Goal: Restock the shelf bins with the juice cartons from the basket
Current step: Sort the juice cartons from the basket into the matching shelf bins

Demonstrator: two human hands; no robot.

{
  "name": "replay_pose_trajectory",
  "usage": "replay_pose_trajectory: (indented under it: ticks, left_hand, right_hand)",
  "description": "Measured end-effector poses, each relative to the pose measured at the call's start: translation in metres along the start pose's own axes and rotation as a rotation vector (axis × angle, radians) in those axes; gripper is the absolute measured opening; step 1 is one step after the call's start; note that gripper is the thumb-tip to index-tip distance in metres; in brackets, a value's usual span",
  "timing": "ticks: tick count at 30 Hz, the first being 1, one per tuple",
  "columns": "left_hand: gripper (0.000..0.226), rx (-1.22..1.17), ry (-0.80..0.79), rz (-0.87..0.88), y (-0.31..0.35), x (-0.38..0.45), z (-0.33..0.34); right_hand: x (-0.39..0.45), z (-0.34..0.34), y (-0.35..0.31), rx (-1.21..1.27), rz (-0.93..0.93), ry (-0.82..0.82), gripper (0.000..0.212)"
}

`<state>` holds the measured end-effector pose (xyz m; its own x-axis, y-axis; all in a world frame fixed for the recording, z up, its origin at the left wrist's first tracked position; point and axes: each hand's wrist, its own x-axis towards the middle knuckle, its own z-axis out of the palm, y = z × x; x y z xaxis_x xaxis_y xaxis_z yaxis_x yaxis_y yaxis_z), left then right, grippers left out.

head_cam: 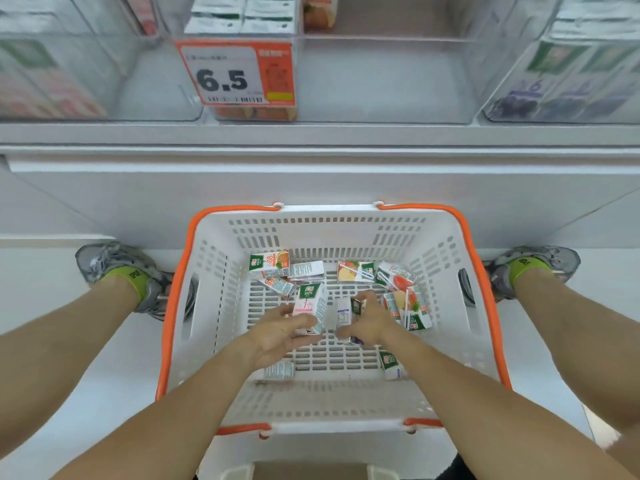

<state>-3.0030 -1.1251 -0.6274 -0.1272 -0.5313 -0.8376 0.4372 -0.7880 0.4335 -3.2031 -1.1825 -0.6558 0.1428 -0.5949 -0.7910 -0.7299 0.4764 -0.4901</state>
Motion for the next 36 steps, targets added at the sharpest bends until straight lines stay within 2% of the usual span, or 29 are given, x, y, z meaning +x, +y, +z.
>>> replay_pose_trajectory:
  ticks: [2, 3, 4, 7, 10, 12, 14, 16, 19, 22, 25, 28, 30, 33, 36]
  left_hand:
    - [0.025, 0.001, -0.051, 0.028, 0.011, -0.015, 0.008]
    - [0.018, 0.036, -0.07, 0.048, 0.018, -0.024, 0.012]
    - [0.019, 0.074, -0.083, 0.077, 0.024, -0.032, 0.017]
    - [0.041, 0.207, -0.132, 0.18, 0.047, -0.064, 0.035]
    - [0.049, 0.321, -0.189, 0.301, 0.069, -0.102, 0.054]
    - [0.055, 0.361, -0.205, 0.373, 0.082, -0.128, 0.066]
    - [0.059, 0.402, -0.212, 0.432, 0.094, -0.152, 0.076]
    - [0.056, 0.441, -0.223, 0.482, 0.104, -0.175, 0.086]
    - [0.033, 0.434, -0.212, 0.53, 0.12, -0.2, 0.102]
    - [0.027, 0.466, -0.232, 0.581, 0.134, -0.217, 0.129]
    - [0.025, 0.537, -0.19, 0.678, 0.148, -0.216, 0.165]
    - [0.024, 0.564, -0.147, 0.806, 0.163, -0.207, 0.203]
    - [0.022, 0.573, -0.118, 0.908, 0.174, -0.198, 0.225]
    - [0.023, 0.517, -0.108, 1.003, 0.191, -0.185, 0.254]
    - [0.021, 0.431, -0.123, 1.064, 0.211, -0.172, 0.279]
  right_hand:
    - [-0.019, -0.018, -0.017, 0.153, -0.033, -0.068, 0.09]
    - [-0.03, -0.028, -0.027, 0.206, -0.062, -0.098, 0.086]
    - [-0.042, -0.038, -0.037, 0.253, -0.11, -0.12, 0.081]
    - [-0.09, -0.067, -0.07, 0.299, -0.301, -0.09, 0.056]
    - [-0.134, -0.086, -0.093, 0.3, -0.461, -0.052, 0.06]
    - [-0.158, -0.095, -0.102, 0.377, -0.526, -0.122, 0.057]
    - [-0.18, -0.104, -0.108, 0.469, -0.572, -0.202, 0.044]
    - [-0.197, -0.112, -0.112, 0.549, -0.616, -0.253, 0.038]
    - [-0.215, -0.124, -0.114, 0.623, -0.669, -0.29, 0.048]
    - [-0.233, -0.14, -0.116, 0.666, -0.702, -0.271, 0.049]
    - [-0.25, -0.17, -0.113, 0.718, -0.742, -0.161, 0.038]
    - [-0.263, -0.221, -0.106, 0.743, -0.798, 0.036, 0.039]
    - [-0.269, -0.261, -0.101, 0.704, -0.817, 0.226, 0.039]
    - [-0.269, -0.328, -0.098, 0.631, -0.785, 0.605, 0.04]
    - [-0.246, -0.387, -0.104, 0.543, -0.826, 0.824, 0.037]
